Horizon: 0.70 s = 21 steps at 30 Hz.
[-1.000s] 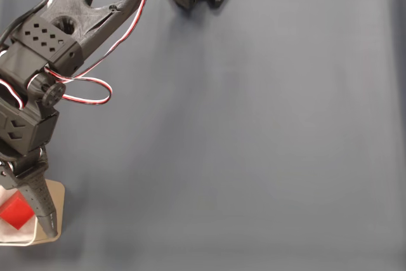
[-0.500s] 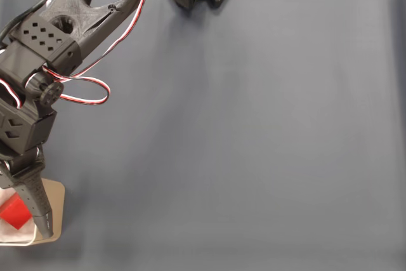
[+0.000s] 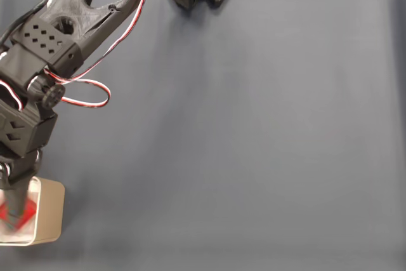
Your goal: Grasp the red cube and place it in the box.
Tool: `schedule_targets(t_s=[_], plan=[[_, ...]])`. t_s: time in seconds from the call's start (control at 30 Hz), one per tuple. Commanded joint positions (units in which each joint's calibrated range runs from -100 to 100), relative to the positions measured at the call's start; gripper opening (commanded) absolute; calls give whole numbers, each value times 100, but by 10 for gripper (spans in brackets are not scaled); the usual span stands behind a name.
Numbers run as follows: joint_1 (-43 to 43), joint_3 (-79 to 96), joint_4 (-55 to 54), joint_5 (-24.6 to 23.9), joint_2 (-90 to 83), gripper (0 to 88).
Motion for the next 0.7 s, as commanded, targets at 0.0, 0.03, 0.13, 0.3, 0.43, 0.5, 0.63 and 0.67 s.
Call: schedule_targets(t_s=[0.0,0.03,0.13,0.3,0.43,0.5,0.63,0.67], plan=[[-364,753,-533,-107,-1129,0],[-513,1054,-565,-112,-1407,0],[-1060,1939,-656,-147,-2273,0],[-2012,3773,-754,-220,-3937,0],[-2587,5734,-1115,-220,-5462,0],[-2800,6711,-1254,-225,-6216,0],[-3091,8736,-1590,-161,-7698,0],[-3148,9274,-1656,-137,-8105,0]])
